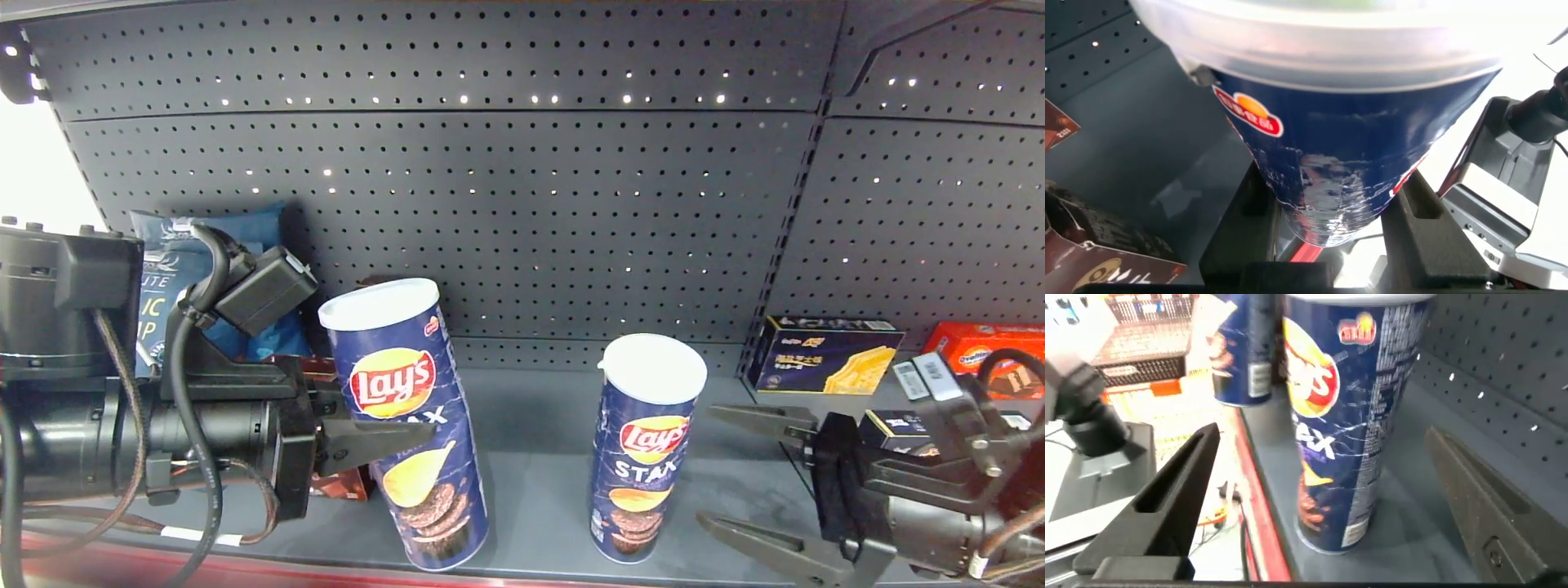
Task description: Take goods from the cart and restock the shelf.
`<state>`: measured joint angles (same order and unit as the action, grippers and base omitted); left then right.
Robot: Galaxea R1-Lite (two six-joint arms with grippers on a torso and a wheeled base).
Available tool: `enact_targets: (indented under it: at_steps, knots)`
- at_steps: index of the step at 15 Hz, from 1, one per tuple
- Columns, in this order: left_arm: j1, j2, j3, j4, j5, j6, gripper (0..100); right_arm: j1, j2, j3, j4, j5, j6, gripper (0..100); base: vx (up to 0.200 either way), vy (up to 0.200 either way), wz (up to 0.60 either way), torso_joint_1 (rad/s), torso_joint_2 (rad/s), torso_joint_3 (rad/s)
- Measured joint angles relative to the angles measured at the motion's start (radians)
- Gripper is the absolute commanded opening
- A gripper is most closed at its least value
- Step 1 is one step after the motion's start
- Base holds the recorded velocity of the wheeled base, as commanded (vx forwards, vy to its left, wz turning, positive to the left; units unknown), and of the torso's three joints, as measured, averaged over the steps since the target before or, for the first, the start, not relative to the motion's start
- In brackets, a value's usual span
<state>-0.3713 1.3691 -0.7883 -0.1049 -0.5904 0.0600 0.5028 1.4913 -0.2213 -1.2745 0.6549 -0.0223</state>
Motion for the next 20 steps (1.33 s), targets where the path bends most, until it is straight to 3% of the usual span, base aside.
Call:
enact_targets:
  at_steps: [3,6,9,13,17,20]
  knots:
    - [0.0,0.0,0.005,-0.001,0.0,0.0,0,-0.022,-0.108,0.043,0.017,-0.003,0.001,100,0.0,0.0,0.0,0.0,0.0,0.0]
    - [-0.001,-0.003,0.002,-0.001,0.0,0.0,0,-0.075,-0.239,0.046,0.136,-0.027,0.001,100,0.0,0.0,0.0,0.0,0.0,0.0]
    - [0.0,-0.006,-0.004,-0.002,0.0,0.0,0,-0.143,-0.377,0.053,0.301,-0.228,0.002,100,0.0,0.0,0.0,0.0,0.0,0.0]
    - [-0.001,-0.006,-0.014,-0.004,0.0,0.001,0,-0.272,-0.533,0.102,0.35,-0.281,0.003,100,0.0,0.0,0.0,0.0,0.0,0.0]
    - [-0.001,-0.007,-0.02,-0.004,0.011,0.001,0,-0.293,-0.723,0.148,0.501,-0.399,0.001,100,0.0,0.0,0.0,0.0,0.0,0.0]
    - [-0.004,-0.007,-0.03,-0.003,0.011,0.001,0,-0.296,-0.932,0.173,0.699,-0.486,0.001,100,0.0,0.0,0.0,0.0,0.0,0.0]
